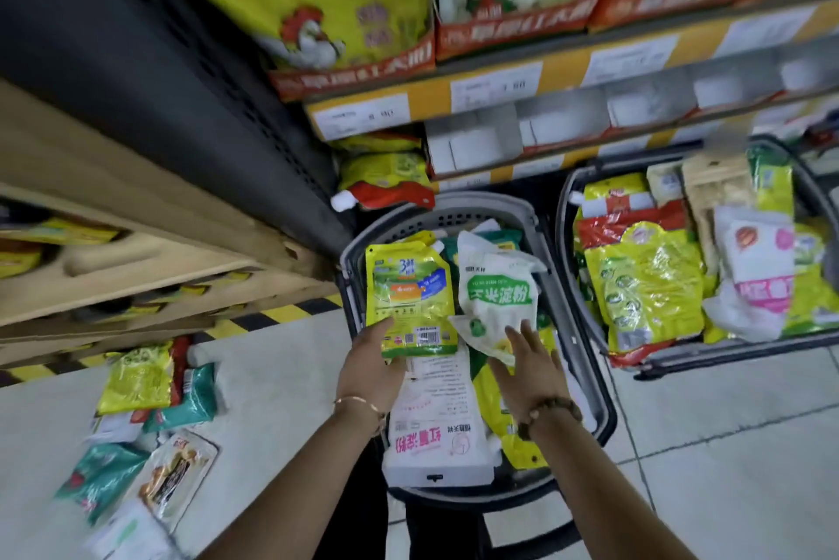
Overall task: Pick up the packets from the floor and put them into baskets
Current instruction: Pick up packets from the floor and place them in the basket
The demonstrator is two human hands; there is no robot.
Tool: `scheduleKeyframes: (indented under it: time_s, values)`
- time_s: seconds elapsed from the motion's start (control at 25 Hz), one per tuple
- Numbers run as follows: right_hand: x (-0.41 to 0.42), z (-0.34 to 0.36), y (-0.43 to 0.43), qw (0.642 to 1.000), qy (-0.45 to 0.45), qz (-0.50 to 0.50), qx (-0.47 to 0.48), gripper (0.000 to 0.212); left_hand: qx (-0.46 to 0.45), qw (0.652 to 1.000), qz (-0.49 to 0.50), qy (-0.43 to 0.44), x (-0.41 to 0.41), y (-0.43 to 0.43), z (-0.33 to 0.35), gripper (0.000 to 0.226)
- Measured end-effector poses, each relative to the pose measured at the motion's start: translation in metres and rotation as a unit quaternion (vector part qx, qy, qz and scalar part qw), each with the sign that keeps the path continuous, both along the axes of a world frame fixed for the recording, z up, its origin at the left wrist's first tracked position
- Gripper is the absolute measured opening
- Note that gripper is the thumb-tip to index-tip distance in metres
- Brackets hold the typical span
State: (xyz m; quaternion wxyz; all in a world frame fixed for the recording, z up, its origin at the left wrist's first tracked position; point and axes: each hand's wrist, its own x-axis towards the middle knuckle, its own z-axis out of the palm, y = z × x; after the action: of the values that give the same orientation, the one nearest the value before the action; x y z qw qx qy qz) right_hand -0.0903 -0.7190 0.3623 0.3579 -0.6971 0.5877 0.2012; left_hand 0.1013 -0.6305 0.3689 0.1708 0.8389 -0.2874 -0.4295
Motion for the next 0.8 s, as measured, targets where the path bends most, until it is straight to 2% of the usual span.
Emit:
scheduleKeyframes:
  time_s: [0.08,0.24,0.44,0.64,0.8]
  values:
    - [-0.004,0.044,0.007,0.999,-0.043,0.008,-0.013,0.06,-0.042,0.998,0.035,0.013,0.003,0.021,0.047,0.055]
    - [0.002,0.131,0.021,0.99,-0.105,0.076,-0.049,0.063,-0.097,0.995,0.034,-0.014,0.011,0.073,0.133,0.058]
    - [0.029,0.219,0.062,0.968,-0.196,0.144,-0.056,0.061,-0.092,0.988,0.127,-0.01,0.01,0.15,0.215,0.056]
    - [0.068,0.259,0.121,0.946,-0.216,0.241,-0.028,0.058,-0.123,0.961,0.242,-0.044,0.009,0.237,0.259,0.053]
    - [0.118,0.269,0.177,0.921,-0.219,0.319,-0.032,0.051,-0.108,0.935,0.335,-0.05,0.019,0.319,0.266,0.053]
